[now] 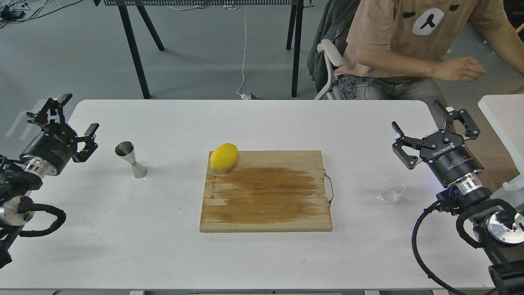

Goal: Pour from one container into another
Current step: 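Move the left gripper toward the metal jigger on the table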

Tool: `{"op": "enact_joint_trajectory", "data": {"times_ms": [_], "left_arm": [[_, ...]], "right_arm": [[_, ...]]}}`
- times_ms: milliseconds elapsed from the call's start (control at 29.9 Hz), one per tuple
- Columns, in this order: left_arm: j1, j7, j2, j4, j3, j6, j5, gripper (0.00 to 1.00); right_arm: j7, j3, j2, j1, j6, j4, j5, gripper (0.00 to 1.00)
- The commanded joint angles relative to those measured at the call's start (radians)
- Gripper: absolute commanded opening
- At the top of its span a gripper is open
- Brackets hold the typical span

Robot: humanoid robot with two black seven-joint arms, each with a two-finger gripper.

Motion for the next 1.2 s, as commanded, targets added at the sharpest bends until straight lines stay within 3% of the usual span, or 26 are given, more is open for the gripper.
{"op": "enact_joint_trajectory", "data": {"times_ms": [0,334,602,702,869,1036,1170], "left_arm": [[0.001,0.000,0.000,-0.002,-0.002,0.000,-0.002,1.00],[0.004,0.000,0.009,0.038,0.007,0.000,0.015,1.00],[-0.069,0.000,0.072,0.029,-0.001,0.000,0.325,1.00],[-0.085,0.000,0.084,-0.081,0.001,0.000,0.480,1.00],[-0.072,0.000,0.155,-0.371,0.010,0.004,0.644,1.00],[-0.019,0.000,0.172,-0.534,0.013,0.426,0.797,1.00],[0.049,0.000,0.162,-0.563,0.010,0.816,1.058,1.00]], "right_arm": [[0.000,-0.001,0.000,0.001,0.000,-0.001,0.001,0.99],[0.000,-0.001,-0.005,0.001,0.000,0.001,0.001,0.99],[0.000,0.013,-0.009,-0.001,0.000,0.010,0.002,0.99],[0.000,0.015,-0.006,-0.001,0.000,0.010,0.002,0.99],[0.001,0.013,0.001,-0.001,0.000,0.010,0.002,0.99],[0.001,0.013,0.002,-0.004,0.000,0.004,0.002,0.99],[0.001,0.013,0.002,-0.007,0.000,0.002,0.002,0.99]]}}
